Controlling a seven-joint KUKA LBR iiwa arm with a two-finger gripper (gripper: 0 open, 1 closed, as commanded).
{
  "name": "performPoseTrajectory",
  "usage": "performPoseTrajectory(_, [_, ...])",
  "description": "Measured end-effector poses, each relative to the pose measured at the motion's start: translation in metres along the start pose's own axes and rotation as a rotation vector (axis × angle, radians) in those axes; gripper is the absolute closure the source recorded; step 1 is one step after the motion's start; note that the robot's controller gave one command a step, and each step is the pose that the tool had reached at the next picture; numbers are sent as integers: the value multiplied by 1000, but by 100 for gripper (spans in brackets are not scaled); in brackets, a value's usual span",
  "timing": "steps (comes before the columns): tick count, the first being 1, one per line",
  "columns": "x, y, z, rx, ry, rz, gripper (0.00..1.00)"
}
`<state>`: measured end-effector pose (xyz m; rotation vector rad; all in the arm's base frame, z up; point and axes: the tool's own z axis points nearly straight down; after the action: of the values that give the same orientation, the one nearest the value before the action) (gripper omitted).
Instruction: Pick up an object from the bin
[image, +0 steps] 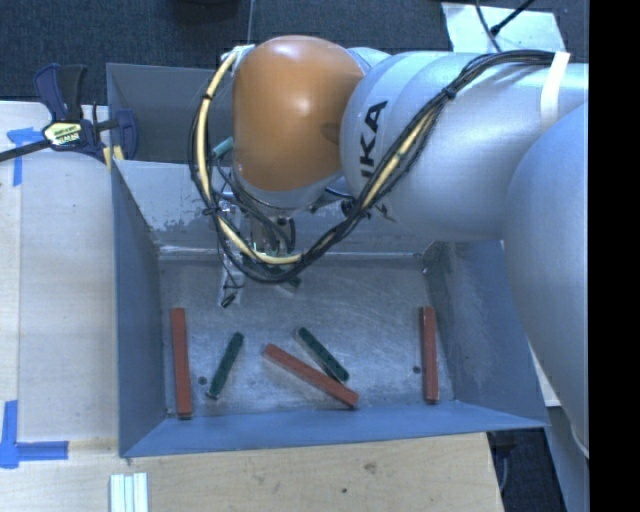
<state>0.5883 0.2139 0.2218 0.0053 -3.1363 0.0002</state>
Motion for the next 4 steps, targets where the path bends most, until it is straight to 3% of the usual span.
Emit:
performPoseTrajectory(1, [36,-29,137,2,2,112,0])
performPoseTrajectory(2, [49,-118,153,3,-4,241,0])
performPoseTrajectory(3, [103,-142,153,1,-3,196,0])
performPoseTrajectory(4, [100,-140,152,-1,-7,196,100])
